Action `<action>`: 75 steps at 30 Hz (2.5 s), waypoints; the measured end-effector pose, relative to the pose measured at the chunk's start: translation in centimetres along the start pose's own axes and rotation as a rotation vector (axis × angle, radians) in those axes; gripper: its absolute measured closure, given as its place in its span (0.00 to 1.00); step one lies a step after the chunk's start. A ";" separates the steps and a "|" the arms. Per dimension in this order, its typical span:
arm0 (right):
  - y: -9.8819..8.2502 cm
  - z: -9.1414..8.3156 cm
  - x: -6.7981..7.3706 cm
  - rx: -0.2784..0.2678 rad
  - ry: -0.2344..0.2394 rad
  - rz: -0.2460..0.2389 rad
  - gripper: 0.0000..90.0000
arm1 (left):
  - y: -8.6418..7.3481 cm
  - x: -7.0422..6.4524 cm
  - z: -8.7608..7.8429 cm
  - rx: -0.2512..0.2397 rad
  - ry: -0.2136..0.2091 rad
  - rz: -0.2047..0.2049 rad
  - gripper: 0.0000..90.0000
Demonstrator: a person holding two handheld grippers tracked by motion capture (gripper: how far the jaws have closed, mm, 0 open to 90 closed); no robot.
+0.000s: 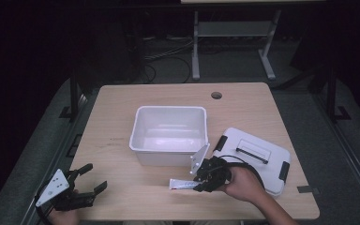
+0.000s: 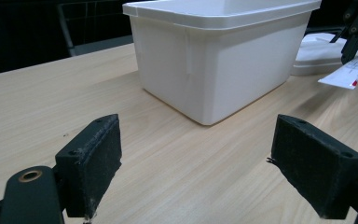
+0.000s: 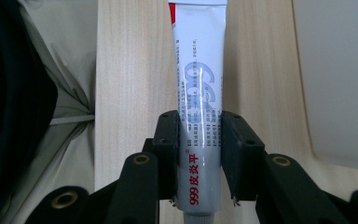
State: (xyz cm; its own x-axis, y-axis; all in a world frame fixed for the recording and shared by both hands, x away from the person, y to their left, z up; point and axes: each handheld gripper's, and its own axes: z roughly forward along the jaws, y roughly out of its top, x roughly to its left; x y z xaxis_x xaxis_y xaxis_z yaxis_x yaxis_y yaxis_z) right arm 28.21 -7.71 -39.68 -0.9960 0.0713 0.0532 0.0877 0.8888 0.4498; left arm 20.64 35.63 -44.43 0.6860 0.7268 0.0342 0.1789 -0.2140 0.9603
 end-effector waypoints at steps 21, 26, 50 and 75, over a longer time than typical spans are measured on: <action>2.8 -3.8 -0.5 -0.024 -0.006 -0.051 0.76 | 0.0 0.1 0.1 -0.003 0.000 0.002 0.17; 3.2 -4.2 -0.5 -0.032 -0.001 -0.054 0.76 | 0.0 0.0 0.1 -0.001 0.000 0.003 0.17; 5.0 -7.9 -1.4 -0.079 -0.008 -0.061 0.76 | -0.1 0.0 0.2 0.002 -0.001 0.002 0.17; 7.1 -10.2 -3.4 -0.082 -0.020 -0.065 0.76 | -0.3 0.2 -0.1 0.002 0.000 -0.005 0.17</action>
State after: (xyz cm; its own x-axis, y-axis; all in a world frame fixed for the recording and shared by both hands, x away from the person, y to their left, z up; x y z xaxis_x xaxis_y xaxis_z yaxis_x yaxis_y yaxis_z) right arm 32.42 -6.25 -27.57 -0.9997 0.0245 0.0042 0.0230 0.8517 0.5235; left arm 20.70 35.89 -44.67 0.6852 0.7278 0.0293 0.1836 -0.2115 0.9600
